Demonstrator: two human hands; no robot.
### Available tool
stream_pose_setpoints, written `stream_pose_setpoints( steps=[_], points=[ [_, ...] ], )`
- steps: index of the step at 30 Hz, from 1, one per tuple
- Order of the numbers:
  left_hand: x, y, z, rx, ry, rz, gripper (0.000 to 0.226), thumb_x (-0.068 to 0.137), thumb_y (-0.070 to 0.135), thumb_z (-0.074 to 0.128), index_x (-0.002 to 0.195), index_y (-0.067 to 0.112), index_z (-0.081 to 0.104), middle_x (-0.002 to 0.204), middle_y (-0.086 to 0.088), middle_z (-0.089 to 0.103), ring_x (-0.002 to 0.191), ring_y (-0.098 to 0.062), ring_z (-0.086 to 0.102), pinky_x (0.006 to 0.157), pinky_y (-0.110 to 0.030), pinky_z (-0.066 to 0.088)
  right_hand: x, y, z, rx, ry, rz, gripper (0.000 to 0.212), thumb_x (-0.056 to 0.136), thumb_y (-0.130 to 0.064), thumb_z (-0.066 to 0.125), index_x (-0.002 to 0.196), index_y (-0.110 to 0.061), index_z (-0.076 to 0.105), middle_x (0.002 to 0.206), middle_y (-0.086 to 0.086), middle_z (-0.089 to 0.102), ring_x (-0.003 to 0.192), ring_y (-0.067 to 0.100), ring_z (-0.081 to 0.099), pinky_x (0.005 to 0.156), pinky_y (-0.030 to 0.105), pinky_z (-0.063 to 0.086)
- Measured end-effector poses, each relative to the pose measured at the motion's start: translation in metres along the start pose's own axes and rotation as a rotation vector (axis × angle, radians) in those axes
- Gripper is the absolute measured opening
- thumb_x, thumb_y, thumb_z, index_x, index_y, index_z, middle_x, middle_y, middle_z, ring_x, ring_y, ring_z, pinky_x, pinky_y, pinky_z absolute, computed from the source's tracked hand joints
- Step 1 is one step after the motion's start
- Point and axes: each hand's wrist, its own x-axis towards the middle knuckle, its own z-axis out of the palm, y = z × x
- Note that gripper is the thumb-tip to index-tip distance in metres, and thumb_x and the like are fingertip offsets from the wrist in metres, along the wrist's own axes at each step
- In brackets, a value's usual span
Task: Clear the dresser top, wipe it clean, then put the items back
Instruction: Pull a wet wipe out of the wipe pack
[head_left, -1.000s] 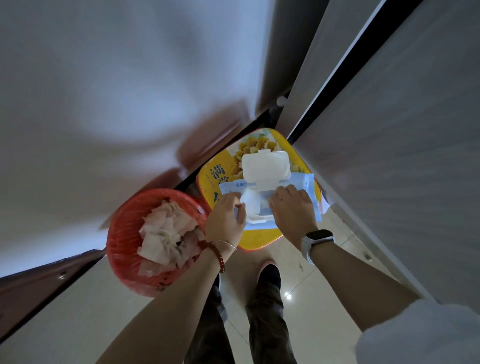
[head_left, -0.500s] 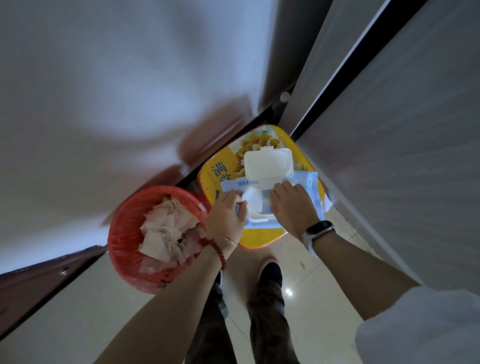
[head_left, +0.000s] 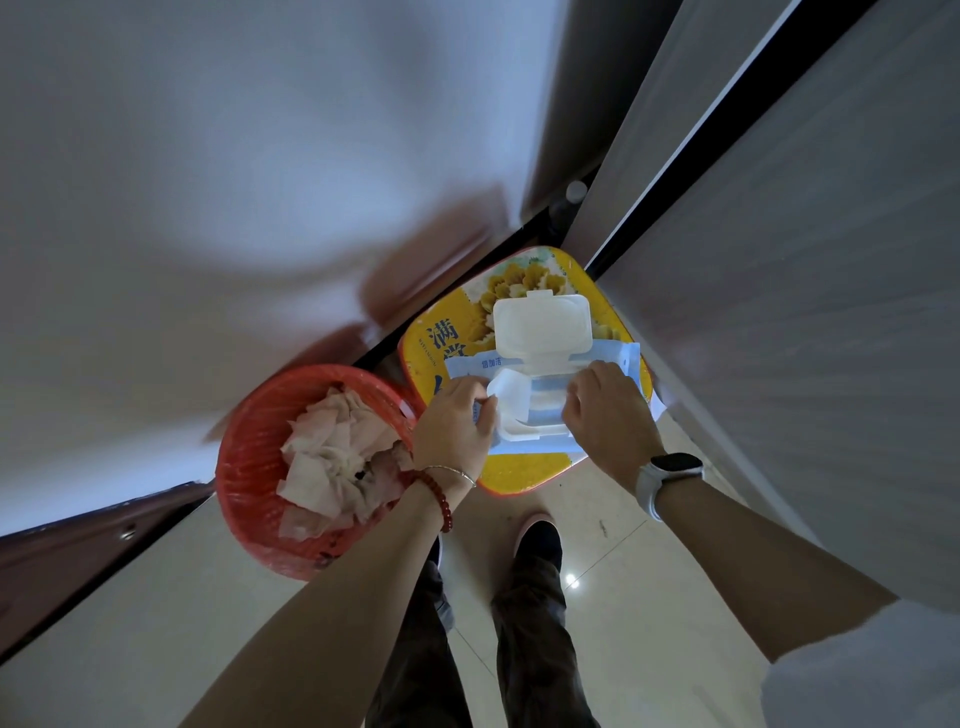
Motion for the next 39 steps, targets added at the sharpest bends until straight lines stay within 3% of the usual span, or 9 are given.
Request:
stream_pose_setpoints(
  steps=[2, 5, 10, 18, 23, 29, 32, 35, 39],
  points=[
    [0.000, -0.001, 0.001, -0.002, -0.006, 0.008, 0.010, 0.084, 0.009, 0.059, 0.079, 0.000, 0.060, 0.089, -0.012, 0.067, 0.081, -0.028, 0.061, 0.060, -0.025, 0.038, -0.004, -0.001, -0.003, 0.122, 0.010, 0.022, 0.006, 0.079, -0.009, 0.056, 0.075, -0.004, 0.057, 0.068, 0.012, 0.059, 0.059, 0.030, 0.057, 0.048, 0.033, 0.046],
    [0.000, -0.001, 0.001, -0.014, -0.006, 0.008, 0.010, 0.084, 0.008, 0.059, 0.079, 0.000, 0.060, 0.088, -0.012, 0.067, 0.080, -0.028, 0.061, 0.061, -0.025, 0.039, -0.003, -0.005, -0.007, 0.142, -0.064, -0.067, 0.022, 0.070, -0.009, 0.073, 0.089, -0.009, 0.061, 0.083, 0.013, 0.063, 0.072, 0.031, 0.059, 0.057, 0.037, 0.048],
    [0.000, -0.001, -0.001, -0.022, -0.012, -0.003, 0.010, 0.084, 0.008, 0.060, 0.078, -0.001, 0.060, 0.085, -0.014, 0.065, 0.077, -0.028, 0.058, 0.060, -0.017, 0.031, 0.005, -0.014, -0.001, 0.082, -0.094, -0.059, 0.016, 0.070, -0.011, 0.076, 0.078, -0.008, 0.063, 0.075, 0.013, 0.061, 0.068, 0.031, 0.058, 0.054, 0.037, 0.047],
    [0.000, 0.002, -0.001, -0.037, -0.028, -0.011, 0.011, 0.085, 0.008, 0.058, 0.081, -0.001, 0.059, 0.089, -0.014, 0.065, 0.083, -0.029, 0.058, 0.063, -0.026, 0.035, 0.008, -0.017, 0.002, -0.136, -0.113, -0.090, 0.023, 0.066, -0.016, 0.078, 0.064, -0.009, 0.056, 0.060, 0.007, 0.054, 0.055, 0.024, 0.053, 0.045, 0.028, 0.040],
    [0.000, 0.002, 0.001, -0.042, -0.019, -0.031, 0.011, 0.085, 0.008, 0.058, 0.080, -0.002, 0.058, 0.088, -0.014, 0.063, 0.081, -0.028, 0.056, 0.061, -0.025, 0.033, 0.007, -0.027, 0.005, -0.150, -0.132, 0.045, 0.024, 0.067, -0.020, 0.076, 0.062, -0.010, 0.055, 0.057, 0.006, 0.054, 0.054, 0.024, 0.053, 0.050, 0.029, 0.043],
    [-0.002, 0.000, 0.001, -0.053, -0.023, -0.033, 0.010, 0.085, 0.007, 0.058, 0.080, -0.002, 0.058, 0.089, -0.013, 0.064, 0.082, -0.026, 0.056, 0.061, -0.021, 0.032, 0.008, -0.027, 0.005, -0.285, -0.183, -0.026, 0.024, 0.068, -0.022, 0.072, 0.057, -0.014, 0.052, 0.053, 0.003, 0.051, 0.052, 0.020, 0.050, 0.049, 0.026, 0.040],
    [-0.002, 0.001, 0.000, -0.050, -0.019, -0.021, 0.010, 0.084, 0.006, 0.058, 0.080, -0.003, 0.059, 0.087, -0.015, 0.064, 0.077, -0.024, 0.054, 0.060, -0.016, 0.028, 0.008, -0.023, 0.004, -0.264, -0.106, -0.065, 0.023, 0.075, -0.014, 0.061, 0.057, -0.012, 0.048, 0.052, 0.004, 0.047, 0.050, 0.021, 0.047, 0.047, 0.027, 0.035],
    [-0.001, 0.001, -0.001, -0.038, -0.016, -0.014, 0.010, 0.084, 0.006, 0.059, 0.079, -0.003, 0.059, 0.087, -0.015, 0.065, 0.077, -0.026, 0.056, 0.060, -0.016, 0.029, 0.005, -0.017, 0.001, -0.236, -0.010, -0.109, 0.022, 0.081, -0.012, 0.038, 0.060, -0.011, 0.043, 0.053, 0.006, 0.044, 0.050, 0.022, 0.043, 0.047, 0.029, 0.029],
    [-0.001, 0.000, -0.001, -0.060, -0.017, -0.019, 0.009, 0.084, 0.007, 0.059, 0.079, -0.001, 0.060, 0.090, -0.013, 0.066, 0.078, -0.022, 0.055, 0.061, -0.014, 0.028, -0.003, -0.007, -0.003, -0.207, 0.008, -0.099, 0.026, 0.084, -0.014, 0.034, 0.061, -0.009, 0.044, 0.055, 0.007, 0.045, 0.051, 0.023, 0.044, 0.048, 0.029, 0.028]
  ],
)
